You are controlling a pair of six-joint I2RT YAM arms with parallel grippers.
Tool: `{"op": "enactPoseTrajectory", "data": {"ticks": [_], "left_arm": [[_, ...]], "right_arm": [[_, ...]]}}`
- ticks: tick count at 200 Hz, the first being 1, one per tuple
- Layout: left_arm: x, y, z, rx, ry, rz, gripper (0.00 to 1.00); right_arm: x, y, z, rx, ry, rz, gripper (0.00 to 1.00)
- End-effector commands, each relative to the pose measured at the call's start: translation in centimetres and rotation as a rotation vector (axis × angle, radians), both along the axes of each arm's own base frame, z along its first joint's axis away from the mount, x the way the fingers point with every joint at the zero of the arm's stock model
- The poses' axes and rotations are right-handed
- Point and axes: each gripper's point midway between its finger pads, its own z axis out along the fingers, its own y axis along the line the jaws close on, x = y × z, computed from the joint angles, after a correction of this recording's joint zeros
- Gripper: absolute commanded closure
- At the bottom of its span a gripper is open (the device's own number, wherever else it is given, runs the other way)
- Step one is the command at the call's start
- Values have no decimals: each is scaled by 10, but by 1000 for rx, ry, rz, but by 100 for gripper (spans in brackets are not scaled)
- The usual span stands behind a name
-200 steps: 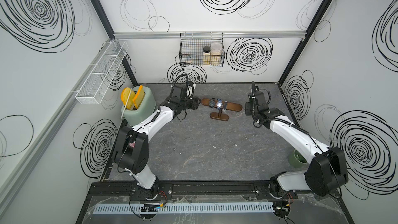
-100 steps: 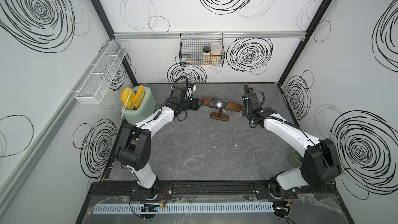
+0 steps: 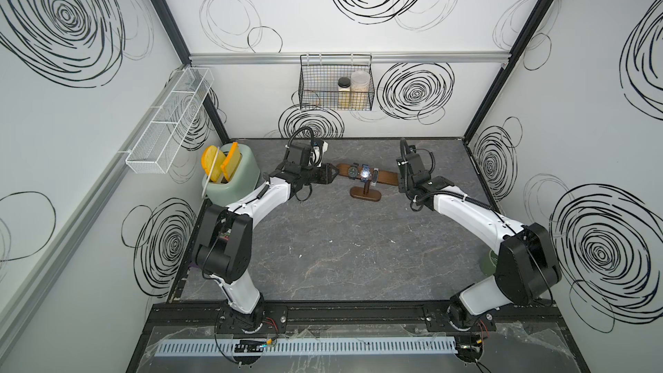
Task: Place watch on stand
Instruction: Place the watch on the stand.
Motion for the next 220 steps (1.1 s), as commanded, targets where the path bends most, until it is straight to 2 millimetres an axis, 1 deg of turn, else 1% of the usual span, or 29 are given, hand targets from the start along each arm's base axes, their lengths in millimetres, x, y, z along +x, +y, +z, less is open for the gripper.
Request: {"op": "enactPoseTrajectory", "data": {"ticks": [1,36,134,220], "left_arm": [[6,-3,3,-18,-28,-12,60],[5,-3,3,-20,-26,-13,60],[4,-6,4,-22,-29,-18,60],[3,-7,5,-24,-29,-21,59]], "right_arm": [[8,6,13,11,-41,-16,62],[8,13,12,15,-36,-7,63],[4,28,-3,7,-1,3,62],[1,49,-11,-1,15,23,63]]}}
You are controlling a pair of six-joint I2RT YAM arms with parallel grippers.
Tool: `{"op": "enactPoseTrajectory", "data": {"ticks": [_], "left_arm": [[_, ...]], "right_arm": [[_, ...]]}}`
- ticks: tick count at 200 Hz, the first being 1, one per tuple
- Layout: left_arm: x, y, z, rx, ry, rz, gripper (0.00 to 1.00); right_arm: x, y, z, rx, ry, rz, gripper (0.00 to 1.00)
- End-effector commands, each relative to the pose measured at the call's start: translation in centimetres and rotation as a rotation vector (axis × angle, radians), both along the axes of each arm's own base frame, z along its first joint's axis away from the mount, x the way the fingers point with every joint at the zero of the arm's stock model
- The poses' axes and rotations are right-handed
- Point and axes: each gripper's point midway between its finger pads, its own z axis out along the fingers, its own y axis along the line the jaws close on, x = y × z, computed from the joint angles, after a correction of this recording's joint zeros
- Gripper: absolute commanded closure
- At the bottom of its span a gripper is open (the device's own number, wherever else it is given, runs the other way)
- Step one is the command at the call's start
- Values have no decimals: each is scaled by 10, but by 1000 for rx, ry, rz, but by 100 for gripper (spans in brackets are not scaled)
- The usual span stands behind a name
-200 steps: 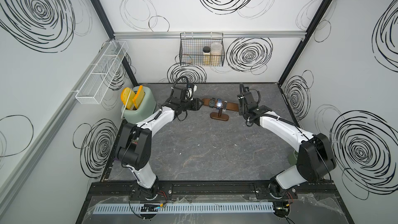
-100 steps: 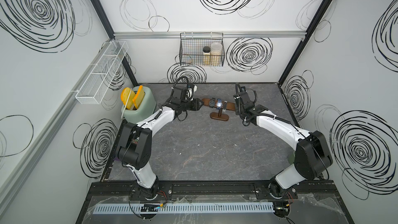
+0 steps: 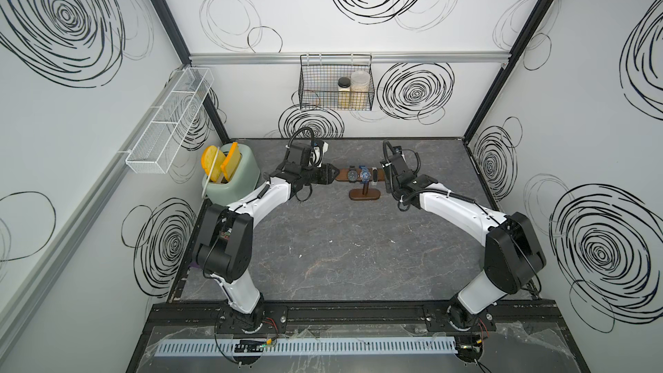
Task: Place watch on stand
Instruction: Place the watch on the stand.
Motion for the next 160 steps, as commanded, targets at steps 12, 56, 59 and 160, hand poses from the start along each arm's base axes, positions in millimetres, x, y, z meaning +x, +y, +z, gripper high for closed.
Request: {"op": "enactPoseTrajectory", "data": {"ticks": [12,56,59,160], "left_arm": [[4,-5,7,-20,-35,-15,59],[4,-5,5,-15,-33,-15,59],[5,-5,5,-14,-34,-14,59],[4,-6,1,-7,-25,-16,60]], "right_arm": [[-2,10,-4,-7,20,3,63],[-2,22,-2,-10,23,29,63],[-2,23,-1,-9,22,30,63],[1,45,-4,-22,31,83,63]]}}
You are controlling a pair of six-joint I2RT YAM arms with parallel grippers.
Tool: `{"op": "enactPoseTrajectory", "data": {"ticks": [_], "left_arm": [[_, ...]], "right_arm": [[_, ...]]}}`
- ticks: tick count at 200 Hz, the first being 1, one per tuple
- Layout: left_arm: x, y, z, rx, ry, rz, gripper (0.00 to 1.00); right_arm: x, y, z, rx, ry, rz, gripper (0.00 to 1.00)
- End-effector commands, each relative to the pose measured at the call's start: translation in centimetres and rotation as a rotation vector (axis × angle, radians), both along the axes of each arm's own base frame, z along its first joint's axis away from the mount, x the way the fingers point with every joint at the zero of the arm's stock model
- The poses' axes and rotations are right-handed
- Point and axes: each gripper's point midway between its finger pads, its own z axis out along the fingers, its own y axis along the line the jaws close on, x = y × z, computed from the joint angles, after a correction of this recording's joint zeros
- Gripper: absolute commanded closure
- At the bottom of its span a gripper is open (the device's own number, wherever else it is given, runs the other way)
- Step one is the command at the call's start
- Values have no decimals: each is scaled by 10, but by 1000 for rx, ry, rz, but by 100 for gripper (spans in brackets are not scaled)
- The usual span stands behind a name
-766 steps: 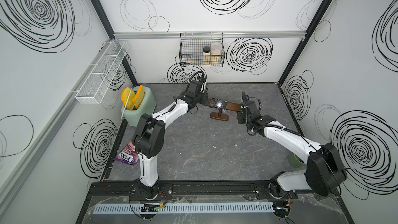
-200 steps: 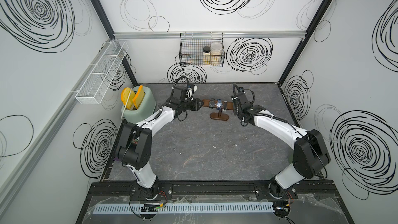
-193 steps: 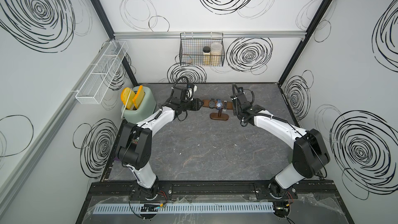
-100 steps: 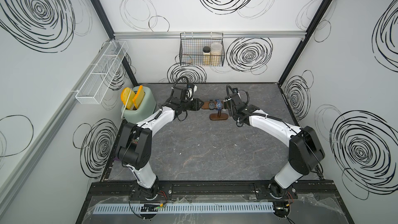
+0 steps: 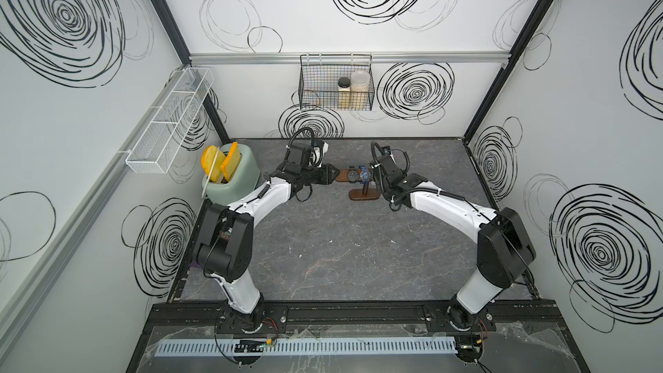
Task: Place watch on stand
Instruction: Place the watch on the stand.
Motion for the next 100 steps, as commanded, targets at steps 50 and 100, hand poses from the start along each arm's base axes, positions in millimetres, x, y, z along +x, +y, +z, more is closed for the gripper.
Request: {"op": "enactPoseTrajectory", "data": {"ticks": [50,100], "left_arm": [[5,-5,2,-4,-27,-14,60],[5,-6,2,-3,-27,-16,60]], "right_arm": [[0,17,-1,-28,19,30,63],[-1,16,1,-28,9,27,55]]}}
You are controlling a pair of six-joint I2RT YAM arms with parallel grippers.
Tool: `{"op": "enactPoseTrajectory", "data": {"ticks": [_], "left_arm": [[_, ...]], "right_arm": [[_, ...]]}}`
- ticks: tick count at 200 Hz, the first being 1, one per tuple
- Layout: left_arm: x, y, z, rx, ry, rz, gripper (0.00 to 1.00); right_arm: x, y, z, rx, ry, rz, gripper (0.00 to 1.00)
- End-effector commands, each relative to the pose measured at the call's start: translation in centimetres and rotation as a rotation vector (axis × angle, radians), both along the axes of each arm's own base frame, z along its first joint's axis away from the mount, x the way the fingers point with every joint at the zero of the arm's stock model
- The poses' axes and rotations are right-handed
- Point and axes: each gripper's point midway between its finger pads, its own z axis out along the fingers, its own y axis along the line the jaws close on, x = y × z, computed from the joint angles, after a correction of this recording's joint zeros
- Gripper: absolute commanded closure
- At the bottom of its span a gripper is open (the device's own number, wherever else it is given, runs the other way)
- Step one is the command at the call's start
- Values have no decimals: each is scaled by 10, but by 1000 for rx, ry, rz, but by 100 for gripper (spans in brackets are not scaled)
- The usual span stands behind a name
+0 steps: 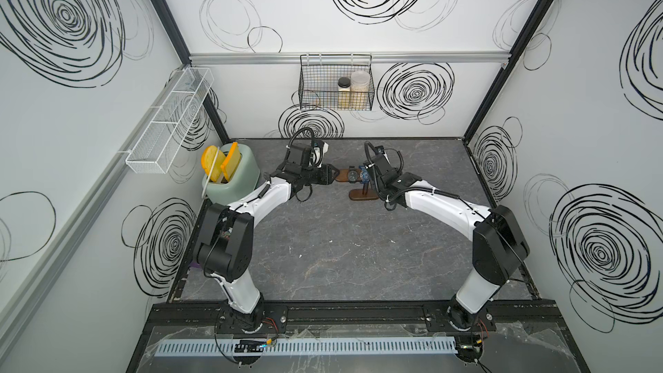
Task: Place watch on stand
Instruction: Place the watch on the stand, then reset both arms
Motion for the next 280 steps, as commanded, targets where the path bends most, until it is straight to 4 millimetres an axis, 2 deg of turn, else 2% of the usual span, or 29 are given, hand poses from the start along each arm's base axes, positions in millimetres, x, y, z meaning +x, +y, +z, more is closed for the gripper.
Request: {"op": "enactPoseTrajectory", "data": {"ticks": [1,52,70,95,112,132,153,165,172,175,183,204,215,226,239,259,266,280], "left_arm": [[4,-5,3,-5,-30,-15,60],[3,-6,1,13,-31,-19,59],[4,-6,1,16,-35,-18,59],[4,-6,3,17,-37,-20,59],[3,-5,6,22,-46,-16,59],[3,-1,22,15,-78,-9,59],[1,10,42,24,-129,17,54],[-3,18,54,48,-171,36,46],[-5,23,60,70,-196,50,28],[-7,25,62,83,-208,55,20],[-11,30,67,126,-236,67,0],[-23,50,78,210,-273,144,3],[-33,65,83,194,-293,216,3],[-44,87,79,191,-311,313,3],[-58,114,66,217,-328,423,3],[-76,167,37,312,-348,628,3],[-82,178,29,341,-368,656,3],[-92,188,20,378,-453,659,3]], "right_arm": [[-2,0,1,-16,6,-4,54],[-1,-1,19,-8,-32,-3,52],[-1,-2,32,1,-53,-3,51],[-4,-4,61,20,-98,-1,51],[-13,-8,88,68,-131,11,50],[-30,-13,112,168,-167,46,44],[-49,-28,120,292,-185,96,34],[-56,-43,112,378,-184,124,25],[-60,-54,109,434,-192,135,16],[-62,-58,107,456,-195,140,1],[-66,-71,100,500,-210,141,2],[-75,-106,83,539,-251,95,2],[-78,-118,70,536,-261,75,2],[-81,-125,57,524,-264,65,2],[-84,-130,40,498,-257,66,2],[-89,-128,19,483,-231,107,2],[-90,-128,14,480,-229,112,2],[-93,-134,7,461,-248,96,2]]}}
